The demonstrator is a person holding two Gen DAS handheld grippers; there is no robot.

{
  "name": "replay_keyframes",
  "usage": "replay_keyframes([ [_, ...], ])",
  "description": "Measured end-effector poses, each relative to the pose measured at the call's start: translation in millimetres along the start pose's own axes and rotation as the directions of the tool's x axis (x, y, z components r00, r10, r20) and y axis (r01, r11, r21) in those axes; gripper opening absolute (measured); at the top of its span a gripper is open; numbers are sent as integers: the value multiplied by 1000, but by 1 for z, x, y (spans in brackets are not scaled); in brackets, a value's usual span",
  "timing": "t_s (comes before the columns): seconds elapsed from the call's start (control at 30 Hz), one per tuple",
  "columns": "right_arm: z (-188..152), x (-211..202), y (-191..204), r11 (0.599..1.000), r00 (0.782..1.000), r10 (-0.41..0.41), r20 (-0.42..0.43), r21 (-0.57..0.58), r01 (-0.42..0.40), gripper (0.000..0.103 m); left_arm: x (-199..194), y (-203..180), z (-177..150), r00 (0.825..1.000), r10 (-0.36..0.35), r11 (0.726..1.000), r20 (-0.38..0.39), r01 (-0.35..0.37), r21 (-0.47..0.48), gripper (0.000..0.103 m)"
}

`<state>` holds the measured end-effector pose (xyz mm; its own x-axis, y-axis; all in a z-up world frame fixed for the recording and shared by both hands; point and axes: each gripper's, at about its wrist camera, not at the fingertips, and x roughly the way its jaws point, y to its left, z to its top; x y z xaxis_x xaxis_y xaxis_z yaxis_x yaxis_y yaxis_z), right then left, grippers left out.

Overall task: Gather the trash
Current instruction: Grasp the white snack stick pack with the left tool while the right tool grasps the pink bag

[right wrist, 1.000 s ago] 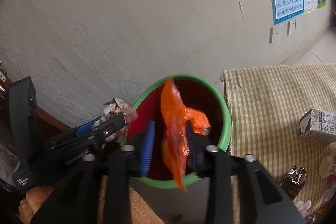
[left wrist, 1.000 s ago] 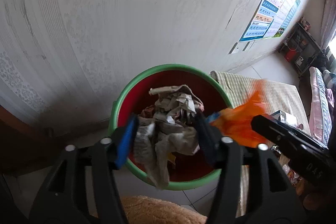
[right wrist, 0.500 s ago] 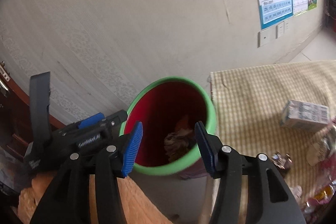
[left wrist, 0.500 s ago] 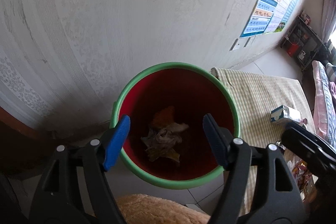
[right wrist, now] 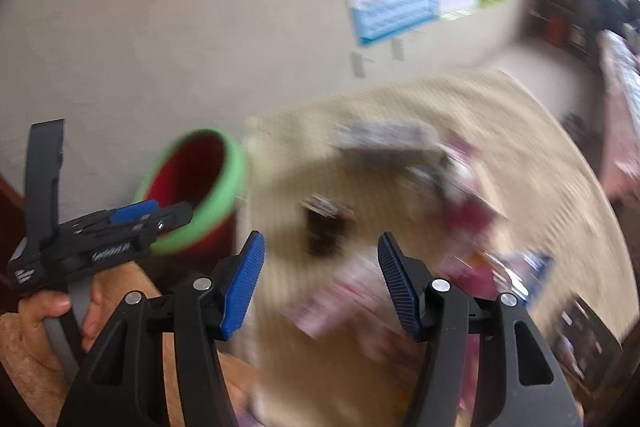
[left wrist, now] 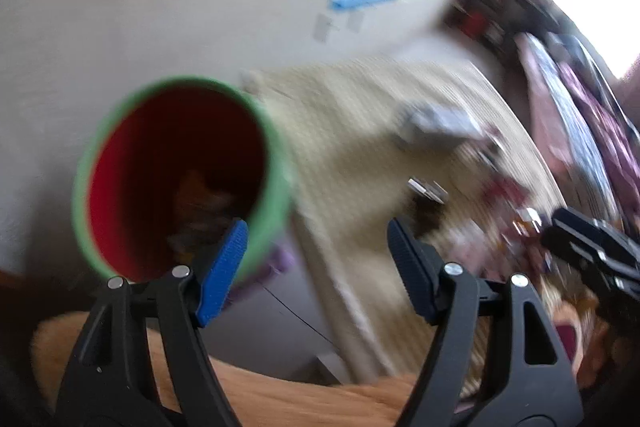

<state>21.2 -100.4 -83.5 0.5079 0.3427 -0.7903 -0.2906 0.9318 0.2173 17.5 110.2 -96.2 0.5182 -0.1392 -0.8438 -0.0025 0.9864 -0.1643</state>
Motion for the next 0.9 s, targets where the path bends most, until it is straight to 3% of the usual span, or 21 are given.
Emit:
replay_keyframes([
  [0.07,-12,-6,-22,998,999,-42,-8,39,43,57,15,-31,-9,997,-60,996,-49,63,68,69],
  [0.17,-31,-15,-56,990,997,-67,-37,124,71,58,39,-66,-19,988,-89,984,-130,107,143,69],
  [0.33,-49,-19,-81,979,996,-61,-70,191,73,58,66,-97,-20,973,-118,972,-200,155,179,69],
  [0.37,-51,-17,-84,977,996,-48,-76,203,62,58,73,-102,-22,967,-124,971,-221,165,175,67],
  [0.4,-53,-16,-86,977,996,-41,-80,205,57,58,80,-106,-24,961,-125,971,-245,170,171,56],
  [0.47,-56,-14,-87,979,996,-26,-89,201,43,58,96,-114,-32,946,-102,970,-308,163,181,46],
  [0.57,-58,-13,-86,980,996,-10,-91,196,28,58,100,-118,-37,949,-81,969,-303,147,199,45],
  [0.6,-58,-11,-85,980,996,-8,-92,197,26,59,99,-118,-36,951,-78,968,-298,143,204,36],
  [0.77,-62,-7,-89,975,995,6,-101,220,16,60,84,-113,-33,969,-77,975,-236,123,183,24],
  [0.9,-60,-2,-91,973,994,30,-109,230,-4,65,69,-103,-36,977,-82,982,-196,113,152,24],
])
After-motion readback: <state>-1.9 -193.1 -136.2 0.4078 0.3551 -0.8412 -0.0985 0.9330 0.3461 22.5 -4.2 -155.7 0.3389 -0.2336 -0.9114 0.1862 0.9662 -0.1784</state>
